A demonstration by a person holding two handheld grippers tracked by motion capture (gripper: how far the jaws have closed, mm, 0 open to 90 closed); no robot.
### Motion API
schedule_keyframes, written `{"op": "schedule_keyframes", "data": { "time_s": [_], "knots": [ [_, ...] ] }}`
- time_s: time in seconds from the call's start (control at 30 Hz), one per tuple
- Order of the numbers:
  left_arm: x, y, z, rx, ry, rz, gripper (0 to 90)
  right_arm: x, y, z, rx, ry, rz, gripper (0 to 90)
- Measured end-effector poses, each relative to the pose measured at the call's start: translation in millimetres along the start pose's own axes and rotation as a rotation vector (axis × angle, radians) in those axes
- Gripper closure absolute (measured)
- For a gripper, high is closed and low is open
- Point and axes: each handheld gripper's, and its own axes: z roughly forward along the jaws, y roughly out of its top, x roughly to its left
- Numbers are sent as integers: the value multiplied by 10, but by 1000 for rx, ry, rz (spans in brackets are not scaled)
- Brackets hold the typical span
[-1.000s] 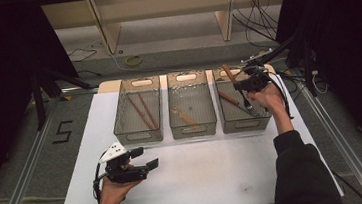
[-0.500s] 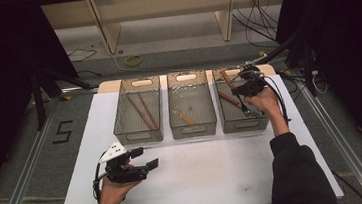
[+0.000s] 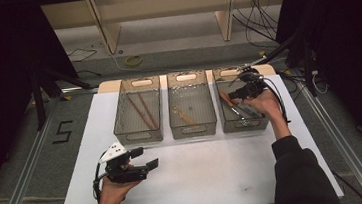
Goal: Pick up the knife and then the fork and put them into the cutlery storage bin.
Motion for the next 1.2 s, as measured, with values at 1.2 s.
{"op": "schedule_keyframes", "data": {
  "time_s": [1.2],
  "knots": [
    [-5, -1, 1, 5, 3, 0, 184, 783, -676, -502, -273, 171, -71, 307]
  ]
}}
